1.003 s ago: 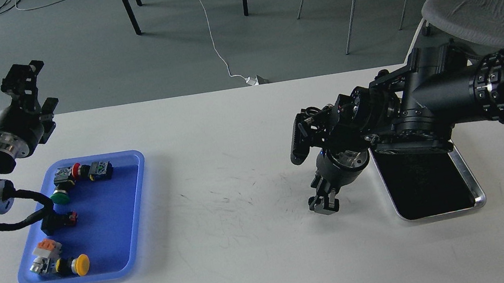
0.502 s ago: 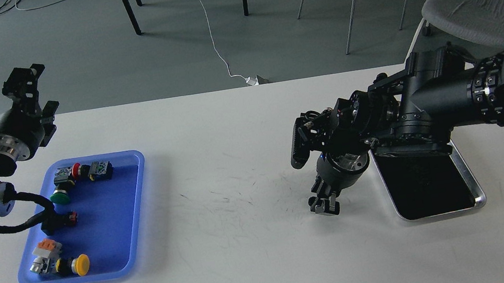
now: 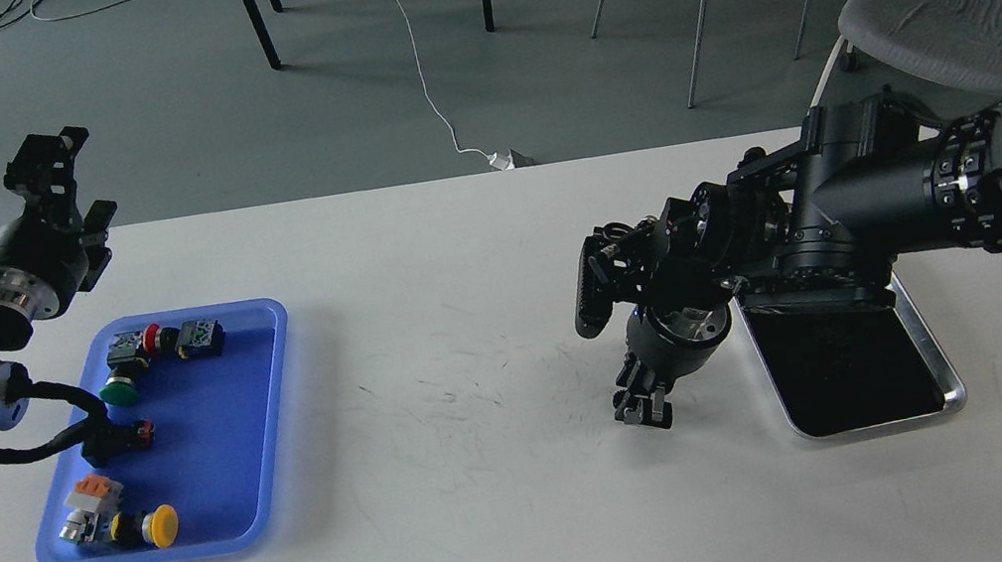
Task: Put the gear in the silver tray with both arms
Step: 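Grasp the small black gear with the right gripper, then move the gear over the silver tray and lower it in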
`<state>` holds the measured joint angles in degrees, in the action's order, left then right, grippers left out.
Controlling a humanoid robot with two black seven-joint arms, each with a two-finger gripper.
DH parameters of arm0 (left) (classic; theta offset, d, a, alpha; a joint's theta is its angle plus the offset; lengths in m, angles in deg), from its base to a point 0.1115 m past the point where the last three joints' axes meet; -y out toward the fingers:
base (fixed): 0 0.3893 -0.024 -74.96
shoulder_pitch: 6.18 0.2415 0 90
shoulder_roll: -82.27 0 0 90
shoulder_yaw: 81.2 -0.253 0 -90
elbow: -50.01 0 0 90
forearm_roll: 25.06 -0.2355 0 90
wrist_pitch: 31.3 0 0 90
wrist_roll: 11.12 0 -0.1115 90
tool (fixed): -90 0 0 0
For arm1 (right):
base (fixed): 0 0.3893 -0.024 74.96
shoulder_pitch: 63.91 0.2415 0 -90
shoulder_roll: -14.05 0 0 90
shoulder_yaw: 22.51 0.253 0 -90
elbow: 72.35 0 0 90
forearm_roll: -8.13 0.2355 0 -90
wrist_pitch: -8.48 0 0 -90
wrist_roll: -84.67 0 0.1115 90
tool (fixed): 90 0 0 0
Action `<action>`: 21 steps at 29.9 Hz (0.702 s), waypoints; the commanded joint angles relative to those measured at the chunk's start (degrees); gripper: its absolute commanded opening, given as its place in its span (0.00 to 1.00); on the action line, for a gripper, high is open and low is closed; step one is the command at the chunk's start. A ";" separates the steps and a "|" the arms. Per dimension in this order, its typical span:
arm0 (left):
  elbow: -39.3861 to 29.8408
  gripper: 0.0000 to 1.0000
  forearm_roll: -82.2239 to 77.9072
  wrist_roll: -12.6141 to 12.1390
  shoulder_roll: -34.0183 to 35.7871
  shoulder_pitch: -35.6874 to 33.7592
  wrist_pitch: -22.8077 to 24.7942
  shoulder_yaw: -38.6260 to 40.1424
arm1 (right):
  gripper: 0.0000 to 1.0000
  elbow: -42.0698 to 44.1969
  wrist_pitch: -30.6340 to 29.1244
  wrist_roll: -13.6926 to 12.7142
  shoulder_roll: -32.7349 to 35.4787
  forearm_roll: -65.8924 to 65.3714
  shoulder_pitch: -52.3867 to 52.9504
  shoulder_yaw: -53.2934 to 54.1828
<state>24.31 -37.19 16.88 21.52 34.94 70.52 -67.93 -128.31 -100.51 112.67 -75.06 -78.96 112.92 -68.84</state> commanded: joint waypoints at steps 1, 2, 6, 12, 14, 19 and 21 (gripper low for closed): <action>0.04 0.99 0.00 0.00 -0.07 0.01 -0.04 0.00 | 0.27 -0.12 0.00 0.00 -0.19 -0.09 0.18 0.01; 0.04 0.99 0.00 0.00 -0.07 0.01 -0.04 0.00 | 0.26 -0.04 0.00 0.00 -0.19 -0.18 0.18 -0.08; 0.04 0.99 0.00 0.00 0.02 0.01 -0.04 0.00 | 0.21 -0.03 0.00 0.00 -0.19 -1.58 0.18 -0.17; 0.04 0.99 0.00 0.00 -0.07 0.01 0.05 0.00 | 0.12 -0.03 0.00 0.00 -0.19 -2.12 0.18 -0.26; 0.04 0.99 0.00 0.00 -0.07 0.10 -0.04 0.00 | 0.08 -0.03 0.00 0.00 -0.10 -2.12 0.45 -0.26; 0.04 0.99 0.00 0.00 -0.07 0.62 -0.04 0.00 | 0.04 0.14 -0.18 0.00 0.42 -2.03 1.24 -0.26; 0.04 0.99 0.00 0.00 -0.07 0.71 -0.04 0.00 | 0.02 0.05 -0.26 0.00 1.21 -2.03 1.41 -0.95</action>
<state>24.35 -37.19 16.88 21.48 35.46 70.49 -67.93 -128.34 -100.66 112.68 -74.77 -81.05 114.03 -69.14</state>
